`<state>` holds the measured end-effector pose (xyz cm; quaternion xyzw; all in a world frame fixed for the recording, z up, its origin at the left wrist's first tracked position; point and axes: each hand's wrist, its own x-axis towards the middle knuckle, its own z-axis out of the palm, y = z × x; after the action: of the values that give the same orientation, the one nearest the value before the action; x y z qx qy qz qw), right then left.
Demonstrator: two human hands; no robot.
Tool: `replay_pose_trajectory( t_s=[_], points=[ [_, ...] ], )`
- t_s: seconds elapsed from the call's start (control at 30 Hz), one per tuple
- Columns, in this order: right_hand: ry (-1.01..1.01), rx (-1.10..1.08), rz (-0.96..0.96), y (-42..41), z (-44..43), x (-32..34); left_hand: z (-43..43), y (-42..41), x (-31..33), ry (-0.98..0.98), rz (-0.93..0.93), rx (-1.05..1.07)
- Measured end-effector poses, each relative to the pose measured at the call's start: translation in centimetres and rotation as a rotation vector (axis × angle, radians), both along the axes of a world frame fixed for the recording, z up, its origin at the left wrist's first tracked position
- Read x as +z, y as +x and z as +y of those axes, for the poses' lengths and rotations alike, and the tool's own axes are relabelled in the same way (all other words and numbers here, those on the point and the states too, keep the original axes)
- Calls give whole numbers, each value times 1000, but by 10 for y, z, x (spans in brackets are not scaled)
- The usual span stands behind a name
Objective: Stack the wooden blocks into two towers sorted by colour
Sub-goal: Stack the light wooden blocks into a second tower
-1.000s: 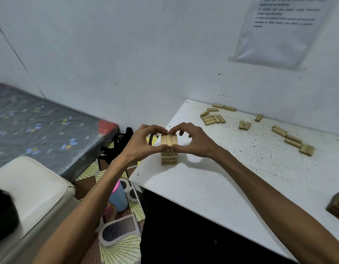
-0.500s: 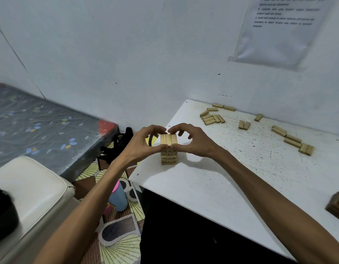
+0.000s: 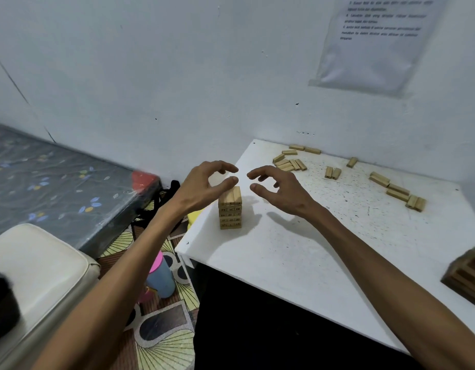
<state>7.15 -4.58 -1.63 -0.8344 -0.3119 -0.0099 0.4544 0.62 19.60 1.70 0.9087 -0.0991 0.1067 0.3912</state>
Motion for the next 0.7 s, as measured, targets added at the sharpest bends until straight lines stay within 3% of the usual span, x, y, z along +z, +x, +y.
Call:
replay_pose_trajectory(
  t_s=[0.33, 0.7],
  points=[
    [-102, -203, -82, -2, -62, 8, -69, 24, 29, 234, -87, -137],
    [-312, -415, -90, -19, -152, 17, -148, 57, -1, 256, -7, -257]
  ],
)
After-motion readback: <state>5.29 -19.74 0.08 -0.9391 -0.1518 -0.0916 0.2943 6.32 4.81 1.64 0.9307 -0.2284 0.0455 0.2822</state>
